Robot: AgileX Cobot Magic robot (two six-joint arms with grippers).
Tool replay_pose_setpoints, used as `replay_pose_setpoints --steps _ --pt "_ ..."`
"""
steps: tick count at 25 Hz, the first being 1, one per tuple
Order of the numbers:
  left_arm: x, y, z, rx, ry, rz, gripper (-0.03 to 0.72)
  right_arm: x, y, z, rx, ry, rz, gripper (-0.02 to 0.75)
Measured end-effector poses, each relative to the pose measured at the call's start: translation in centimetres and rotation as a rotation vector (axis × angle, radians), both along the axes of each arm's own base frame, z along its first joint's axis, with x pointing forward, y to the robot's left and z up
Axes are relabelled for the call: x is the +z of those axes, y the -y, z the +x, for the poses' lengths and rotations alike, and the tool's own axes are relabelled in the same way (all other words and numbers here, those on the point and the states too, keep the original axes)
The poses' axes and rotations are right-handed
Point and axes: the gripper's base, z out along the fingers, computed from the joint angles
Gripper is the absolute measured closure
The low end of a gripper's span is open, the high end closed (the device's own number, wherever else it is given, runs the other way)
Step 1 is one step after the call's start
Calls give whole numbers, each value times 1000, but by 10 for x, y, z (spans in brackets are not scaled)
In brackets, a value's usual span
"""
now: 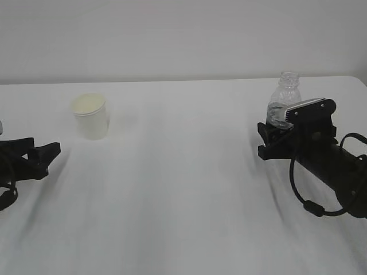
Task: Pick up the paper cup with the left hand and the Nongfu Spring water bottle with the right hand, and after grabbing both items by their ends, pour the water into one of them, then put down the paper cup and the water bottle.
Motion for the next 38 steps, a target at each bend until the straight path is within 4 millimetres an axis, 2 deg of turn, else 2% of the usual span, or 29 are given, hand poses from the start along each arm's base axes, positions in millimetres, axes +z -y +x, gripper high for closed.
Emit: replay_pose_setpoints --steps 5,11,17,23,31,38 --pt "-14 -1 15 -72 -19 -24 202 0 0 0 5 -1 -2 262" --pt "-22 1 38 -133 13 -15 197 0 -1 0 7 -1 -2 262" --pt "-28 1 53 -146 35 -10 136 0 -1 0 7 -4 -3 262" --pt "-36 2 61 -156 35 -9 101 -1 -1 0 8 -6 -4 262" --pt "-33 11 72 -169 69 -8 99 -1 -1 0 8 -8 -4 263" --pt "-35 10 74 -137 66 -15 99 -1 -1 0 10 -8 -5 263"
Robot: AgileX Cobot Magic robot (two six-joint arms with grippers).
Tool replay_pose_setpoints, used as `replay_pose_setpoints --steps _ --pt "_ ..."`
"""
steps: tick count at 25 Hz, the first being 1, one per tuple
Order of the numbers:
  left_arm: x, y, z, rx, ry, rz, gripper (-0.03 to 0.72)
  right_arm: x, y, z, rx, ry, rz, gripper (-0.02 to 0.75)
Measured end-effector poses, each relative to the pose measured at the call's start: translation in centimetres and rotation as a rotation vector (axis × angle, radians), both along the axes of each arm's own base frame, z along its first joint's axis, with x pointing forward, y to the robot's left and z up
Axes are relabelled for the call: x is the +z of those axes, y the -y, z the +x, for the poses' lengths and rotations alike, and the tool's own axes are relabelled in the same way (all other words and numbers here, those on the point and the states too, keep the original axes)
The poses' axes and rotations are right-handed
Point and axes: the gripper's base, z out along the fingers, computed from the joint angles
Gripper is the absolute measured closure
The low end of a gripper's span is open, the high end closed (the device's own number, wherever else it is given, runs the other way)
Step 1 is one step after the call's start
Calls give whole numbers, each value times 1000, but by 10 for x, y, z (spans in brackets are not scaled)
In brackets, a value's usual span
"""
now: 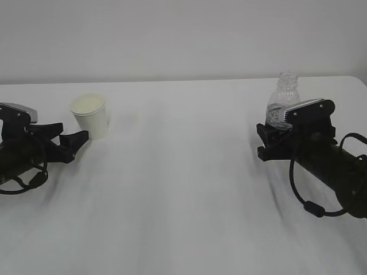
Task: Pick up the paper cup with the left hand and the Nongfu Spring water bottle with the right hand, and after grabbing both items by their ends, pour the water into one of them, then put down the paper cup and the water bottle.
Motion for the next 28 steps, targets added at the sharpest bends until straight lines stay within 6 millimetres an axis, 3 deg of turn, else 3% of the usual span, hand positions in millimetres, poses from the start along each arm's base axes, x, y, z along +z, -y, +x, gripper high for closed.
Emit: replay_pose_setpoints --steps 10,28 --pt "-17 14 14 -25 -3 -10 99 0 0 0 0 0 0 263" --pt "0 33 46 -42 89 -11 99 0 0 0 1 0 0 264"
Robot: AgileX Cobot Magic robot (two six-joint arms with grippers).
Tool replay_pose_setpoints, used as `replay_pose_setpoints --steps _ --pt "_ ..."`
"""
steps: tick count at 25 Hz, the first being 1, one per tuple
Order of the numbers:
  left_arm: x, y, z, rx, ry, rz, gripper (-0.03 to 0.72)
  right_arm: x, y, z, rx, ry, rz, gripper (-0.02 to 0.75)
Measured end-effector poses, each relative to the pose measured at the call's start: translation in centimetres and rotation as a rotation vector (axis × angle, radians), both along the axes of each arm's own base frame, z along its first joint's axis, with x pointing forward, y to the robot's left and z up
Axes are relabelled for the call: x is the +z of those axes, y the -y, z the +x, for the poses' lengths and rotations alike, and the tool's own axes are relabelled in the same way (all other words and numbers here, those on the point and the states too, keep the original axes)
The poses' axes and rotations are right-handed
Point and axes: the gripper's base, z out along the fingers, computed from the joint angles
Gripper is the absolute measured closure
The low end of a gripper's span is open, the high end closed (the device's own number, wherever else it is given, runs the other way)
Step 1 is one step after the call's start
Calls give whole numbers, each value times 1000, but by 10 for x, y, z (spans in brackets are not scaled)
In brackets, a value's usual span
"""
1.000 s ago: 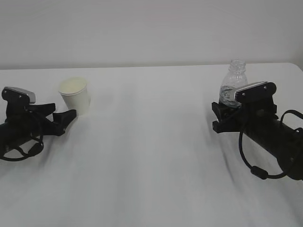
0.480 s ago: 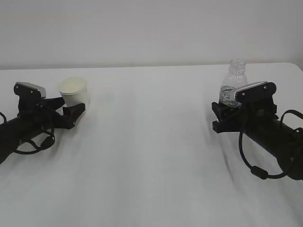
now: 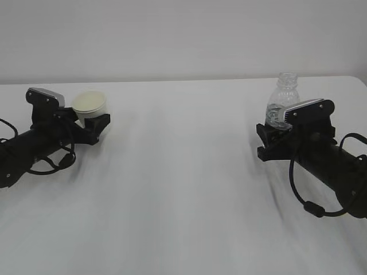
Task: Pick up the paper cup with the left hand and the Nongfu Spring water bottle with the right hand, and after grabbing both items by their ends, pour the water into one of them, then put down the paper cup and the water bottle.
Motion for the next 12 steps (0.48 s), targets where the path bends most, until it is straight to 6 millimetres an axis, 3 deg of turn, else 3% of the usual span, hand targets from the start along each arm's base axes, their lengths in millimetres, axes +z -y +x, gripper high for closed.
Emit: replay_pose_setpoints --steps 5,12 --pt "0 1 9 5 9 3 99 0 0 0 0 0 0 264" --pt "-18 1 12 18 -22 -9 100 0 0 0 1 -1 0 264"
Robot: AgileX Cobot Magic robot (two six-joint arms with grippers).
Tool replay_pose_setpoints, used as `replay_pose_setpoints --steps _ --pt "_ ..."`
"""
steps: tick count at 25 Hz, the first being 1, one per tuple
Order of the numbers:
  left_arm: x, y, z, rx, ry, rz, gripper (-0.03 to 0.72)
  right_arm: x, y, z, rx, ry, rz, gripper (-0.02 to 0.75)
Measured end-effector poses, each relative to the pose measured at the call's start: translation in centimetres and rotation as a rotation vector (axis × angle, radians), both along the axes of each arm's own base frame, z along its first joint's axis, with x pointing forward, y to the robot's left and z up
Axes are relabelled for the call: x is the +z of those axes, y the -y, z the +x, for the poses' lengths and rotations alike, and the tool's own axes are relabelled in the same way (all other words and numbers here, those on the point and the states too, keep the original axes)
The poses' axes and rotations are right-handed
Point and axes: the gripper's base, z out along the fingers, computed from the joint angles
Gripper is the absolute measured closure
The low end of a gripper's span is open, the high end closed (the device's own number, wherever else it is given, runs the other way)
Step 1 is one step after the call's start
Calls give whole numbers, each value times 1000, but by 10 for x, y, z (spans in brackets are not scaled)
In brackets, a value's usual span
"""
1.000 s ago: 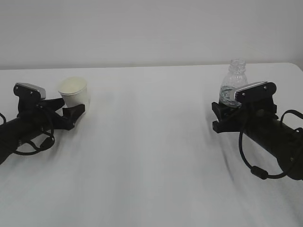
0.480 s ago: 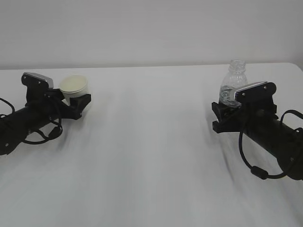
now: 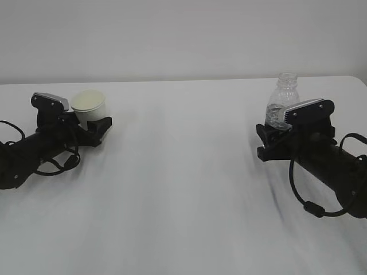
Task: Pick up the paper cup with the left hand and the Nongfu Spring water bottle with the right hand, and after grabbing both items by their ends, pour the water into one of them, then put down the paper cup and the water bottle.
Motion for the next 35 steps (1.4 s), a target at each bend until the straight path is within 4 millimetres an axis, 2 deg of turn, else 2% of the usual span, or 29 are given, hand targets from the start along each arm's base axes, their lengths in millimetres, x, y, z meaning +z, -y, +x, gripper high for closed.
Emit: replay_pose_setpoints --steps 3,8,12,23,35 --pt "1 0 0 1 14 -11 108 0 0 0 2 0 0 264" --pt "3 0 0 -2 37 -25 170 0 0 0 2 0 0 264" --pt "3 0 0 -2 38 -26 193 0 0 0 2 0 0 264" --pt "5 6 -3 -77 39 -10 188 0 0 0 2 -2 -1 264" --pt "21 12 -24 -174 16 -4 215 0 0 0 2 -2 -1 264"
